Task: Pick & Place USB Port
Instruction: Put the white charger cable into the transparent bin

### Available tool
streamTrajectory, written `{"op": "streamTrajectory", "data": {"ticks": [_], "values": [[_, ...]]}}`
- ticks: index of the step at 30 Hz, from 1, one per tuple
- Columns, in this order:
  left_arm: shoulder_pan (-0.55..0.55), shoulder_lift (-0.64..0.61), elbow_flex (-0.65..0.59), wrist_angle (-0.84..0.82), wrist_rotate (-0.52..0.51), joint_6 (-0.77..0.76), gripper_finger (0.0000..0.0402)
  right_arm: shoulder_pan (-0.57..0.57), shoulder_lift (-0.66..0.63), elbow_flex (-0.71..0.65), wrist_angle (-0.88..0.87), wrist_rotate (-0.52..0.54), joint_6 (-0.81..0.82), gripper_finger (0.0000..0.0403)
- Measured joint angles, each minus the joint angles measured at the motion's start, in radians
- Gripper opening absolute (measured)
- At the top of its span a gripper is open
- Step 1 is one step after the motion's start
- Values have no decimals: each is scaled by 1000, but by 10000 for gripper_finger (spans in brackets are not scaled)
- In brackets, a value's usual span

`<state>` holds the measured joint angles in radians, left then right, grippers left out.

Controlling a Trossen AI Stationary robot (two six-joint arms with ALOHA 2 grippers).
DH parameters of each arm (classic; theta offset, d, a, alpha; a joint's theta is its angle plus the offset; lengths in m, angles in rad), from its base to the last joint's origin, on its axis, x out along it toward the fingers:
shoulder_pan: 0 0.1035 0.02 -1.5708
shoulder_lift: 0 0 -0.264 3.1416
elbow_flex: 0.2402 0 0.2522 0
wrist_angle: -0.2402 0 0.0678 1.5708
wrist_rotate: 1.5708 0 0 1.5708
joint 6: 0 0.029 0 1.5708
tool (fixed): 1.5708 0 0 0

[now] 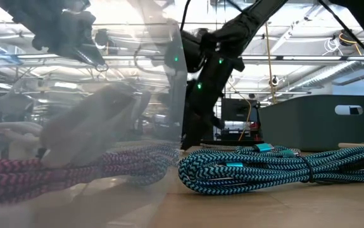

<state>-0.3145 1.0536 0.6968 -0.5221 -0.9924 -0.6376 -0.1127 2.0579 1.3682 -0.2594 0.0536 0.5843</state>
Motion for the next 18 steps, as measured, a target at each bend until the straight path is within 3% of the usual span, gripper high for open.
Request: {"op": "streamTrajectory", "data": {"ticks": [7, 18], "values": [[0, 0, 0, -1, 0, 4, 154, 12, 16, 1, 0, 46, -16, 180], [0, 0, 0, -1, -2, 3, 154, 25, 19, -1, 13, 76, -72, 18]]}}
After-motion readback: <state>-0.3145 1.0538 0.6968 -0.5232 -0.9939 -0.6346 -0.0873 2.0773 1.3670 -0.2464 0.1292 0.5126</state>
